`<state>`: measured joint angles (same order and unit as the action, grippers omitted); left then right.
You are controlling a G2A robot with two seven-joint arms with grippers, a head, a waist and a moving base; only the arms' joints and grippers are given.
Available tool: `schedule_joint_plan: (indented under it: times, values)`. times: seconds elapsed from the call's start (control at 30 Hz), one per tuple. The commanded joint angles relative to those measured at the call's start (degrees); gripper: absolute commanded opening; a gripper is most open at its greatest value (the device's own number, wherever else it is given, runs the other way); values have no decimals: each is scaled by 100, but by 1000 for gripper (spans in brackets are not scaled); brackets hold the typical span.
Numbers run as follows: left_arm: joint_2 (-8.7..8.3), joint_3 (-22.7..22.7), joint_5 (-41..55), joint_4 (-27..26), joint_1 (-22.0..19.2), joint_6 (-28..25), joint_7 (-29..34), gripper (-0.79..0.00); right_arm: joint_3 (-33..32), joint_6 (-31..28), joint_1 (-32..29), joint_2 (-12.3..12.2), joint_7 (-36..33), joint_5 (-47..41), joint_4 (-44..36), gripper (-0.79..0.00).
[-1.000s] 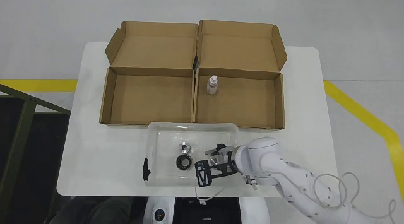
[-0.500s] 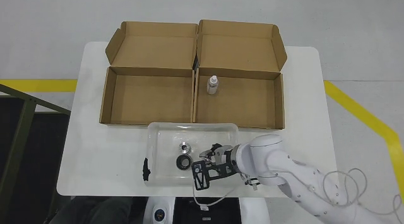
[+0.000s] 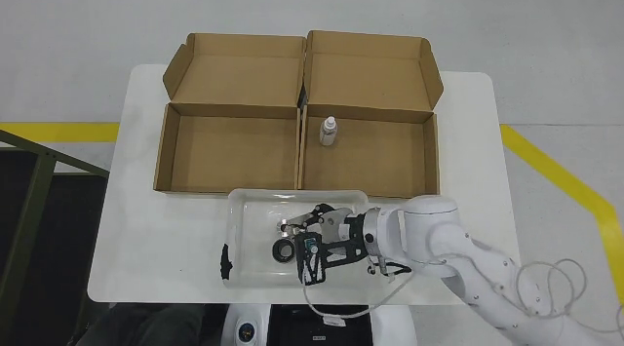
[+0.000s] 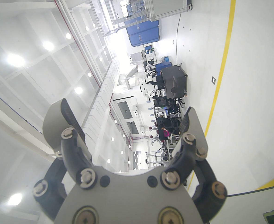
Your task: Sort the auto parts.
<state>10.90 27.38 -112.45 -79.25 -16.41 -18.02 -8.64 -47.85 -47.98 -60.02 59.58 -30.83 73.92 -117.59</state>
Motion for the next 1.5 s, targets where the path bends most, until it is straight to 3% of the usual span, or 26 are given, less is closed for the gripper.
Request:
schedule_joint_plan:
  times: [0.0, 0.27, 0.7, 1.1, 1.47]
  values:
    - [0, 0, 0, 0, 0, 0, 0, 0, -60, 23, -24, 0, 282, -46, 56, -785]
    - [0, 0, 0, 0, 0, 0, 0, 0, -437, 215, -101, -6, 1241, -407, 479, -785]
    - [0, 0, 0, 0, 0, 0, 0, 0, -1279, 253, -329, -99, 1886, -989, 632, -785]
    - [0, 0, 0, 0, 0, 0, 0, 0, -1850, 246, -480, -165, 2021, -1296, 704, -785]
    - [0, 0, 0, 0, 0, 0, 0, 0, -1969, 471, -439, -146, 2189, -1373, 836, -785]
